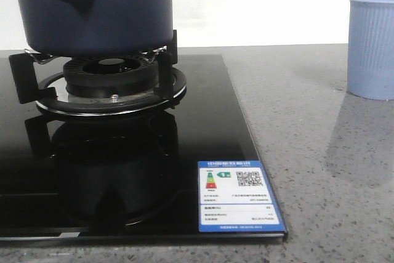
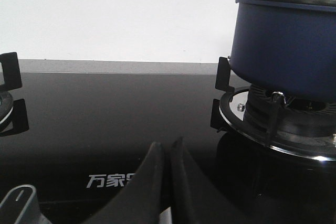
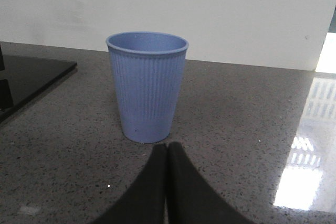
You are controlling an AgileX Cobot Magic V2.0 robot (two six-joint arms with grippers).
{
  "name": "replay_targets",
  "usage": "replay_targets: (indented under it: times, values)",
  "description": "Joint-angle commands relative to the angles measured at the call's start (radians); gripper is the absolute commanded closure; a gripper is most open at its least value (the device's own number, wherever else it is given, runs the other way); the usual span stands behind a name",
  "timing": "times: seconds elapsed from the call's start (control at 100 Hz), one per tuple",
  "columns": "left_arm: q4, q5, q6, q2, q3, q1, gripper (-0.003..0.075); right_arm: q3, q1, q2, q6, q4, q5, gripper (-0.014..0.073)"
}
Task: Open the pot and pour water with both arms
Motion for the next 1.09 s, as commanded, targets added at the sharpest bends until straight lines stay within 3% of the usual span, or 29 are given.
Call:
replay_targets:
  times: [0.0,0.31,1.08]
  values:
    - [-0.006,-0.071,-0.009,-0.026,0.014,0.002,0.0736,0.019,0.003,-0.032,-0.026,0.008,-0.047,0.066]
    - [-0.006,-0.071,-0.009,-0.024,0.014,0.002,0.0736,0.067,0.001,-0.09,-0.026,0.045,0.095,0.066]
    - [-0.006,-0.071,-0.009,-0.024,0.014,0.002,0.0736,0.067,0.001,-0.09,-0.026,0.031,0.057,0.0661]
